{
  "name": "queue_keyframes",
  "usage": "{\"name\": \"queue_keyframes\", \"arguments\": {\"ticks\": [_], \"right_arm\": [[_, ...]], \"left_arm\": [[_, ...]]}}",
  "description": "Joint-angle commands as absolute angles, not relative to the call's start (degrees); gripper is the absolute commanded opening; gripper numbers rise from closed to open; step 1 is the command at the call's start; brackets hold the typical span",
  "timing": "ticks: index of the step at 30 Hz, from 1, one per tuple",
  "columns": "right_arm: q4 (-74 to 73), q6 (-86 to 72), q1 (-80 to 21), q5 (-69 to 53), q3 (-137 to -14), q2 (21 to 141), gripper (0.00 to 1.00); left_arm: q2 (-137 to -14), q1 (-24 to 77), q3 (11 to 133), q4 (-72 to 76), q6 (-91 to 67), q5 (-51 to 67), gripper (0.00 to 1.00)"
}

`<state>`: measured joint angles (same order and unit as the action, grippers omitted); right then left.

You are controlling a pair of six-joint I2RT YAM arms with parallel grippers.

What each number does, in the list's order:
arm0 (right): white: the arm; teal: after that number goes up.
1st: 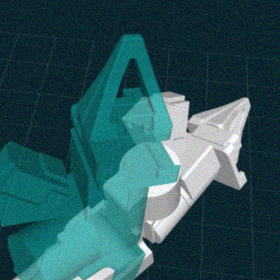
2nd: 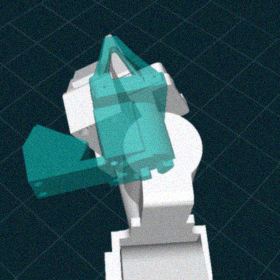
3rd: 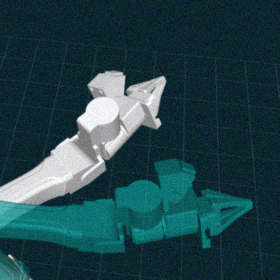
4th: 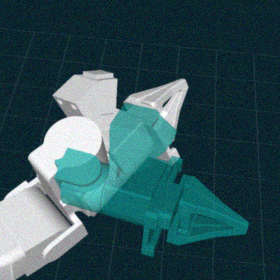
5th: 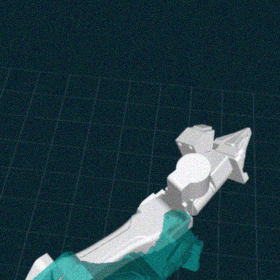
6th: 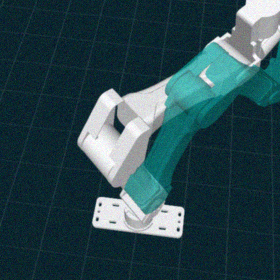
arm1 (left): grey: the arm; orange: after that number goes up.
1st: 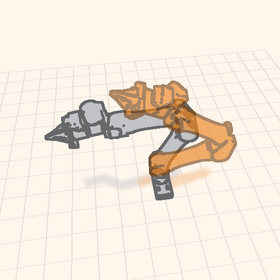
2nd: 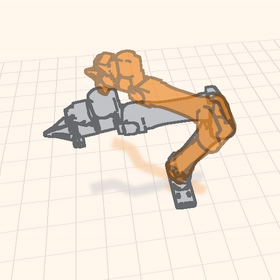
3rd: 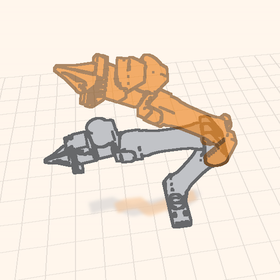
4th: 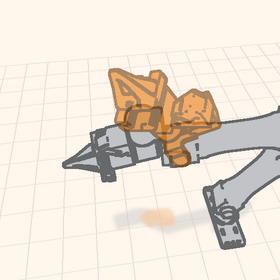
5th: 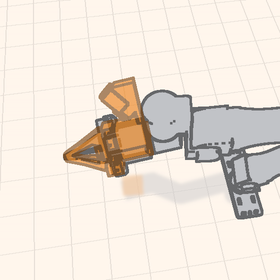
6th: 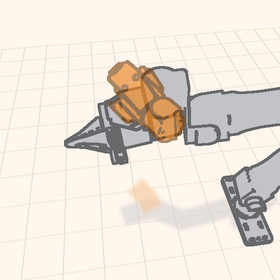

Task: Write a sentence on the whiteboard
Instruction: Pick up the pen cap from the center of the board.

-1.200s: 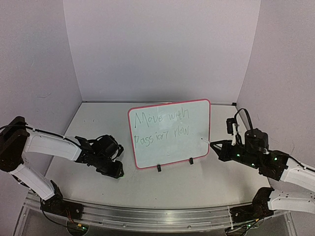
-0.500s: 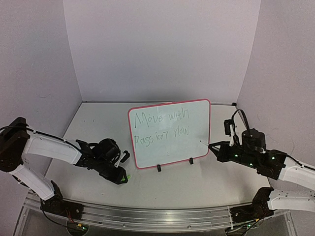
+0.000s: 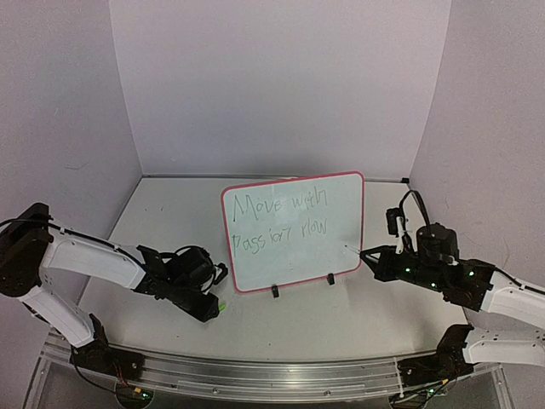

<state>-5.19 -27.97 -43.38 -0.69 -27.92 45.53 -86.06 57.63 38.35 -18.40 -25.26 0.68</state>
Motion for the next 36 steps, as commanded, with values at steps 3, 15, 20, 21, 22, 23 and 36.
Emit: {"name": "queue_keyframes", "arguments": {"ticks": [3,15,20,21,22,23,36], "right_arm": [[-3.4,-28.4,-43.1,-0.3,-29.0,46.0,0.00],[-3.6,-28.3,-43.1,-1.2,-29.2,46.0,0.00],[-3.6,-28.3,-43.1,-2.3,-29.4,47.2,0.00],[-3.6,-28.3,-43.1,-3.1,-29.6,47.9,0.00],[-3.6,-28.3,-43.1,-3.9,-30.0,48.6,0.00],[-3.6,-28.3,-43.1,-5.1,-30.4,49.5,0.00],[-3.5,-24.6,-42.8,-28.5,-39.6,59.5,0.00]], "left_arm": [[-89.4,59.3,41.6,-21.2,-23.5,-3.1,0.24],[-91.2,61.9,42.2,-22.6,-24.0,-3.8,0.06],[-90.5,62.6,41.9,-21.8,-23.1,-2.4,0.00],[-90.1,62.7,41.6,-21.5,-23.0,-2.1,0.00],[-89.6,62.7,41.5,-21.2,-22.9,-1.9,0.00],[-89.2,62.8,41.4,-21.2,-22.8,-1.5,0.00],[-77.0,64.5,38.4,-21.3,-22.2,1.4,0.00]]}}
